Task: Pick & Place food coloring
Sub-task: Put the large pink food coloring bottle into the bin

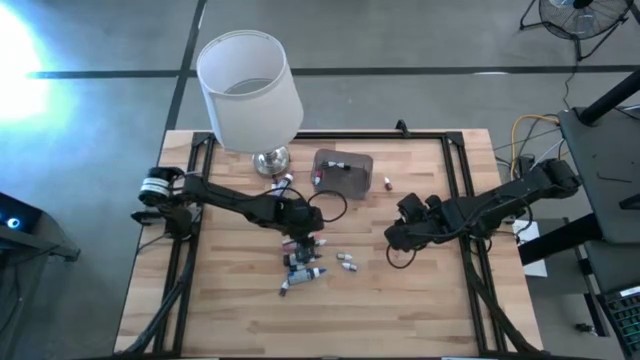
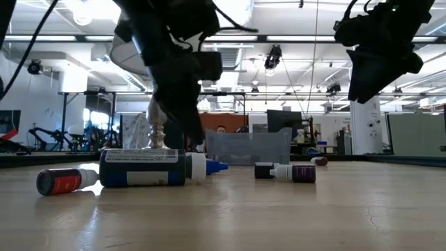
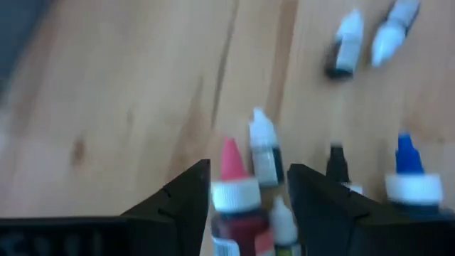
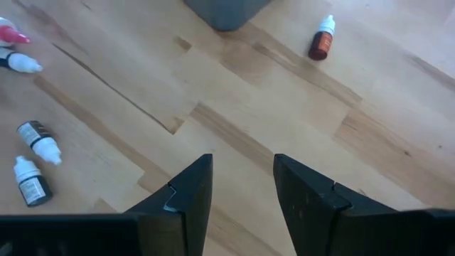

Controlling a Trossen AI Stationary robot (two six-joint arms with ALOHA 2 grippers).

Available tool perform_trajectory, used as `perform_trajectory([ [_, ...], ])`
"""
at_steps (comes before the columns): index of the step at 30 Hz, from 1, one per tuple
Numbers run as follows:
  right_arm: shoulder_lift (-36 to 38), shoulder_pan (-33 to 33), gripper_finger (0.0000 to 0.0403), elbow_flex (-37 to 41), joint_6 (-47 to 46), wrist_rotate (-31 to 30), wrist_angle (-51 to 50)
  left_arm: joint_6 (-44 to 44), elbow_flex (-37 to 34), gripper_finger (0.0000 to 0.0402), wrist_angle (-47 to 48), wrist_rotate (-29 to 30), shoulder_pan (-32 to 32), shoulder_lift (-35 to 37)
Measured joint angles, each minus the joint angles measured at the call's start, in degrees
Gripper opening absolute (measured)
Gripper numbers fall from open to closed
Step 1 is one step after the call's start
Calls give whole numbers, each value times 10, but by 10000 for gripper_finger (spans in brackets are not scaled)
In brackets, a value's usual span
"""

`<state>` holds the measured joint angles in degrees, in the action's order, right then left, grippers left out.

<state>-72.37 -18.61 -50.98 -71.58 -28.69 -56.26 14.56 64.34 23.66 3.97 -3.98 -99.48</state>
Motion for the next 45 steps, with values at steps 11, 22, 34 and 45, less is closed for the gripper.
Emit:
perform_trajectory([
  [11,-1,0,141,5,-9,-3,4,46,26,170,39,-12,20,-56],
  [22,-1,0,137,6,-9,-14,11,55,26,170,115,-35,24,-53],
  [34,-1,0,132,6,-20,-26,14,35,27,170,100,-35,32,-55],
  [45,-1,0,134,6,-20,-25,16,30,26,161,99,-42,45,-56],
])
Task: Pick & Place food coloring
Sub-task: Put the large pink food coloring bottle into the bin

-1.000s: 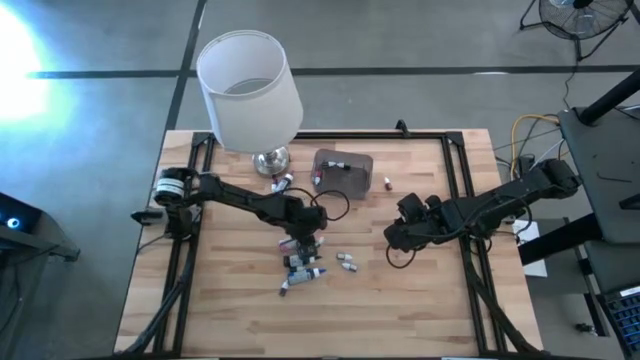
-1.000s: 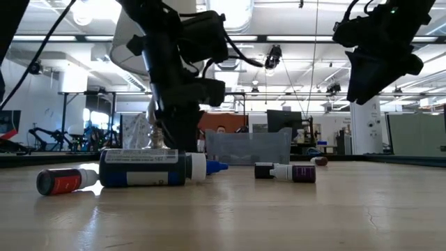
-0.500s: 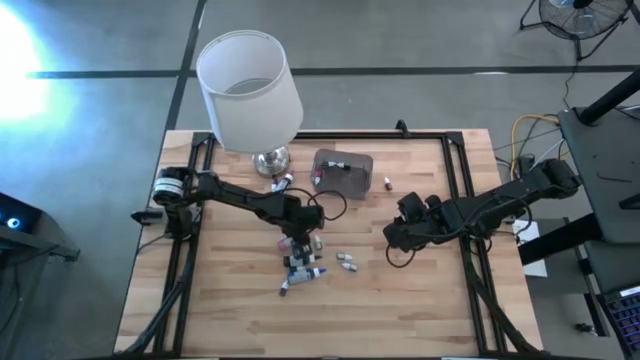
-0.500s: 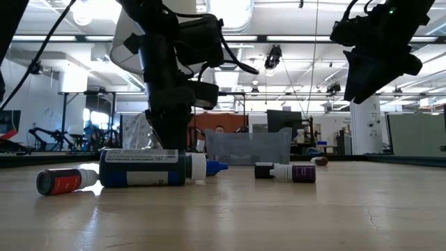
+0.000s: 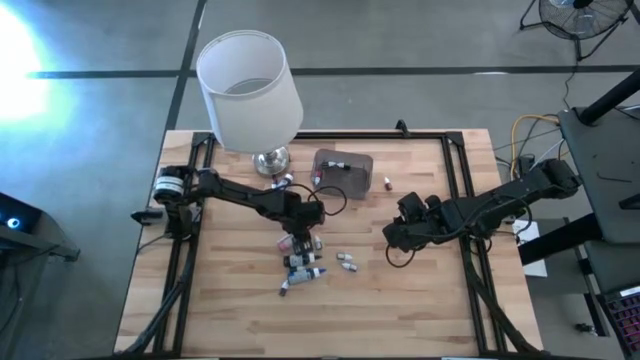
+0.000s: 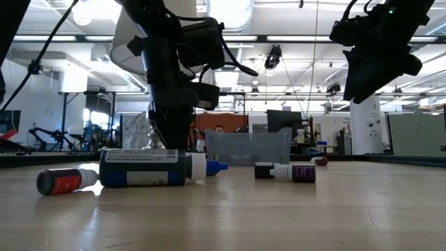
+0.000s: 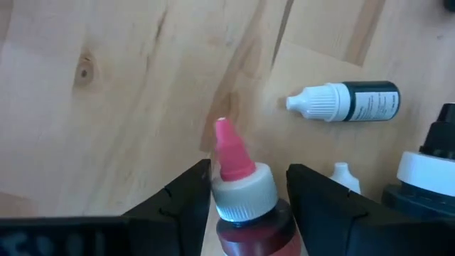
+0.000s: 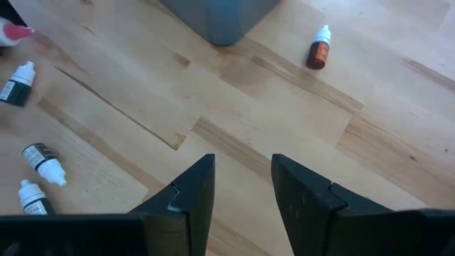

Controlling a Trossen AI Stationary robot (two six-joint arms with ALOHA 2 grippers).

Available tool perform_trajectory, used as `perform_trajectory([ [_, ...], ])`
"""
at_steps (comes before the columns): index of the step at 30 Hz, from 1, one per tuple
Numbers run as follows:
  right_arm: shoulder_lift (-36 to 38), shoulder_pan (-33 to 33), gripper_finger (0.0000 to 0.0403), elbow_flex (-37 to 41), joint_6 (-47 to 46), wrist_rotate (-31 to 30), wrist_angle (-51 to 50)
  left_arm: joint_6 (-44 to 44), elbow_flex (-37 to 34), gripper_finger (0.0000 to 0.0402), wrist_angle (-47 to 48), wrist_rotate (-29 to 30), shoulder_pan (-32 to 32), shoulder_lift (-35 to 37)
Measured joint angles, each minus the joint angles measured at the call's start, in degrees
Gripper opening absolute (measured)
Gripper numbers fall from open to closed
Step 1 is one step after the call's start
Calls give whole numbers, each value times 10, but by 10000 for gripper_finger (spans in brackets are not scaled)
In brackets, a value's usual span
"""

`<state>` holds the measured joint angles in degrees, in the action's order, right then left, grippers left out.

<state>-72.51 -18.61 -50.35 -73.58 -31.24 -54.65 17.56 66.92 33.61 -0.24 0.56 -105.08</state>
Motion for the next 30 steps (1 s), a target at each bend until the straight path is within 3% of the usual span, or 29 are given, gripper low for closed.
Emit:
perform_trajectory([
  [10,0,1,134,0,-4,-14,0,1,1,71,1,-15,9,2],
  [16,10,-11,126,0,-53,-97,-1,1,60,71,1,10,9,12],
  [20,34,-26,117,0,-108,-182,-11,-20,124,71,-23,93,10,29],
  [24,68,-37,113,0,-173,-257,-55,-41,149,71,-158,174,24,46],
  [30,93,-36,114,0,-186,-286,-102,-54,102,71,-414,227,72,34],
])
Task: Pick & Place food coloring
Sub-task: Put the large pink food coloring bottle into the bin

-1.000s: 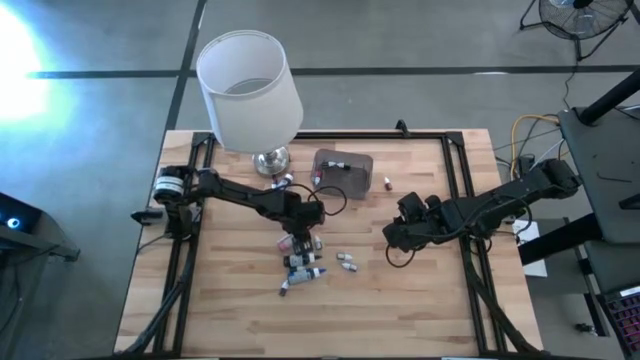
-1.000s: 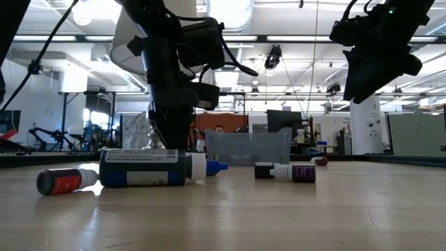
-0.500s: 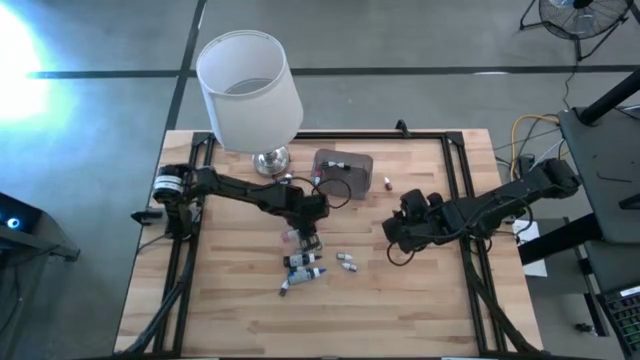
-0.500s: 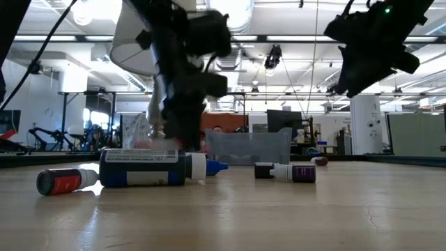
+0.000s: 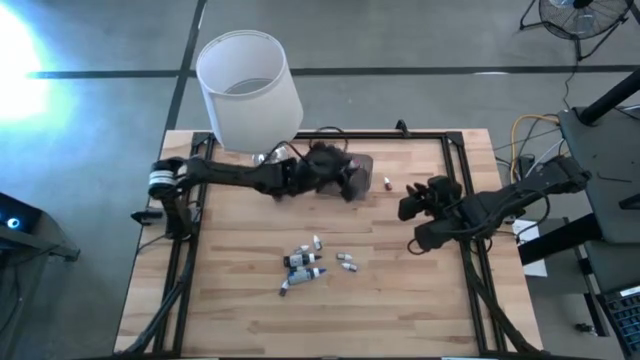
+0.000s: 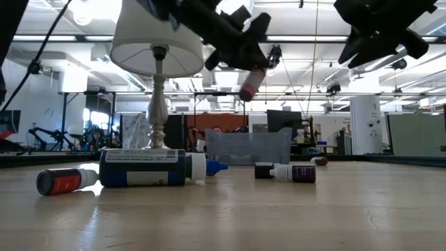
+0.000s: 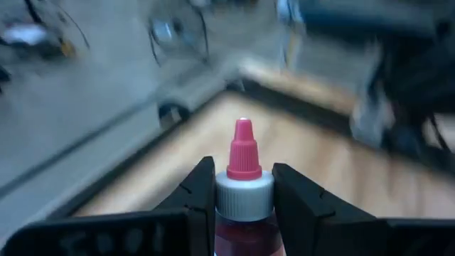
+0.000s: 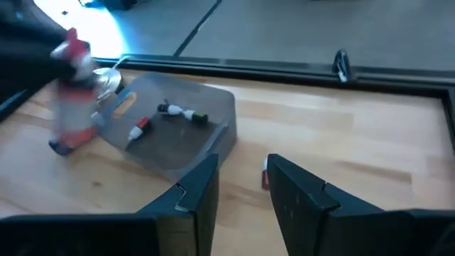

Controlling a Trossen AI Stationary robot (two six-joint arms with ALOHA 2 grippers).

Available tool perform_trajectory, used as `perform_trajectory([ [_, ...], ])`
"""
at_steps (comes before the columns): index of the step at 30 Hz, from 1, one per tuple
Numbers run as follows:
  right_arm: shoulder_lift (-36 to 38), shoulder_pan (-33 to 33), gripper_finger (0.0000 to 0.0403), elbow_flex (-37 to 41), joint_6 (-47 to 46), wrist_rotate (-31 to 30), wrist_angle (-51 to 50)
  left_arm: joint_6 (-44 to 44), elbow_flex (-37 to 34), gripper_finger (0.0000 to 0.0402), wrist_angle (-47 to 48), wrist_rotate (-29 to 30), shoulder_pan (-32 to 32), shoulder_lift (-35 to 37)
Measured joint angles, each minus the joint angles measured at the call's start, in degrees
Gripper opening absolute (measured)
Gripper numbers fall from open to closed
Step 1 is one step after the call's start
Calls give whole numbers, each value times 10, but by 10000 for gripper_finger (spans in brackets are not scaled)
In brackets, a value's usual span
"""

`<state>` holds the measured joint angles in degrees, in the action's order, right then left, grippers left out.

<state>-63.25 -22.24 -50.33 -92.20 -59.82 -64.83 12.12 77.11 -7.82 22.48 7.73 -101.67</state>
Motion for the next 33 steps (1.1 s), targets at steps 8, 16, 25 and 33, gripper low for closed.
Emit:
perform_trajectory([
  [8,4,1,114,0,22,2,-13,-5,-100,71,-236,55,36,-37],
  [16,4,11,114,1,54,28,-27,0,-153,71,-374,103,41,-110],
  [25,6,13,114,1,91,34,-29,-9,-152,71,-456,161,37,-172],
  [33,6,13,114,4,118,33,-30,27,-154,72,-461,202,6,-207],
])
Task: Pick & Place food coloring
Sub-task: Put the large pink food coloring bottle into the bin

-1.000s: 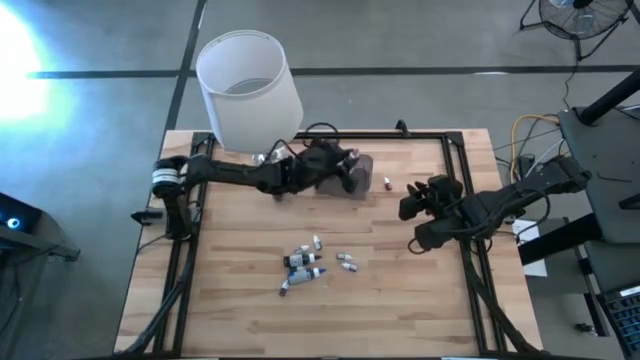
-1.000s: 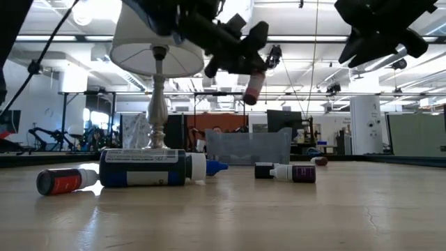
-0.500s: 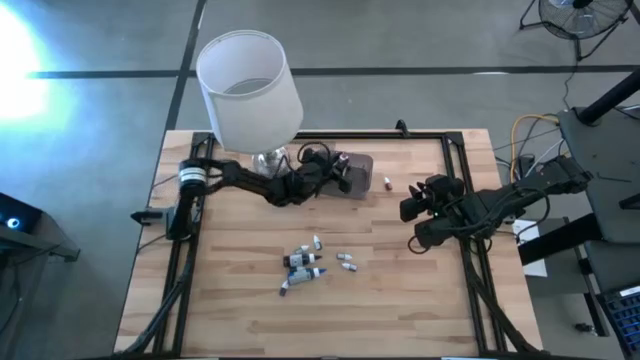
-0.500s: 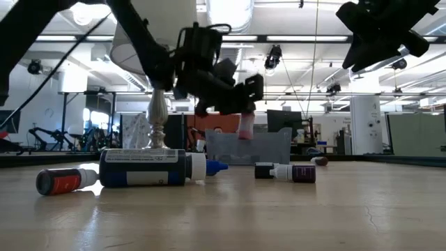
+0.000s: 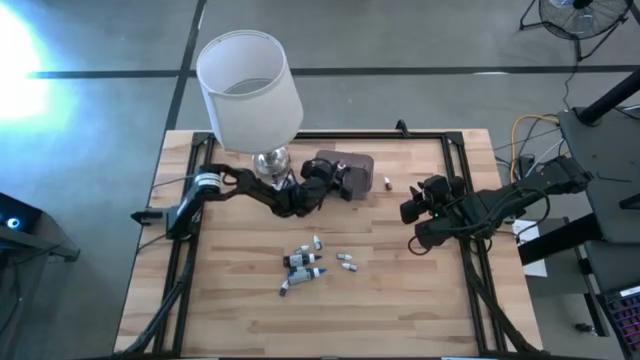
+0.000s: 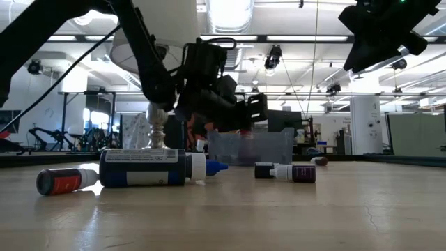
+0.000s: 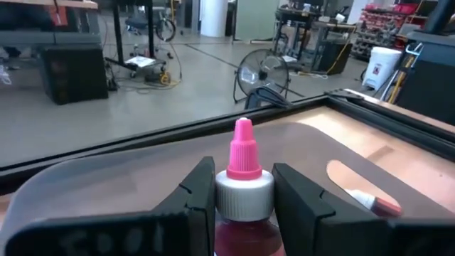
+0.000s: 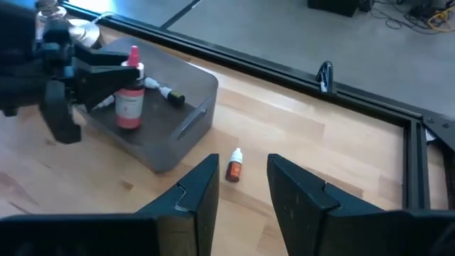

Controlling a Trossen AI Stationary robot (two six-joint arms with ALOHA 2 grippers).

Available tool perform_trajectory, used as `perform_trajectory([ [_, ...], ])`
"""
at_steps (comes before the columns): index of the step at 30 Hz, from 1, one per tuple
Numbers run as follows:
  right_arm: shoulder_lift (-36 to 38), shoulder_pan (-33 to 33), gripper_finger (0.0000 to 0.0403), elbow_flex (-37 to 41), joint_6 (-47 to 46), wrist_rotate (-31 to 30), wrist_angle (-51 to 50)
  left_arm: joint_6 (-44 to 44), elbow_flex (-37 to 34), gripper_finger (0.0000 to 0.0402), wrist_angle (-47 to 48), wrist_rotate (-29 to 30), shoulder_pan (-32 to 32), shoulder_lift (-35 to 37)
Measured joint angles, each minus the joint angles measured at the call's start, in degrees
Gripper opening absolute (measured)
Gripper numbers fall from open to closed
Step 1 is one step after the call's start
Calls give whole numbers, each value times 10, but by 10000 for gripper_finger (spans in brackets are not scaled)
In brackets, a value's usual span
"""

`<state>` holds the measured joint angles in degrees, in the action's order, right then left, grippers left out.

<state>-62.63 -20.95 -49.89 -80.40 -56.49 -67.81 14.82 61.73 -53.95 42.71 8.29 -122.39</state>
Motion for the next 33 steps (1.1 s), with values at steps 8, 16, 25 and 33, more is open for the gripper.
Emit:
perform_trajectory([
  [8,0,0,114,3,0,0,-11,-14,-2,103,12,11,-25,3],
  [16,0,0,114,3,0,0,-10,-14,-9,108,21,13,-53,7],
  [25,0,0,114,3,-2,-1,-10,-30,-20,110,59,35,-91,33],
  [33,-1,0,114,4,-16,-2,-8,-13,-40,110,102,43,-91,62],
])
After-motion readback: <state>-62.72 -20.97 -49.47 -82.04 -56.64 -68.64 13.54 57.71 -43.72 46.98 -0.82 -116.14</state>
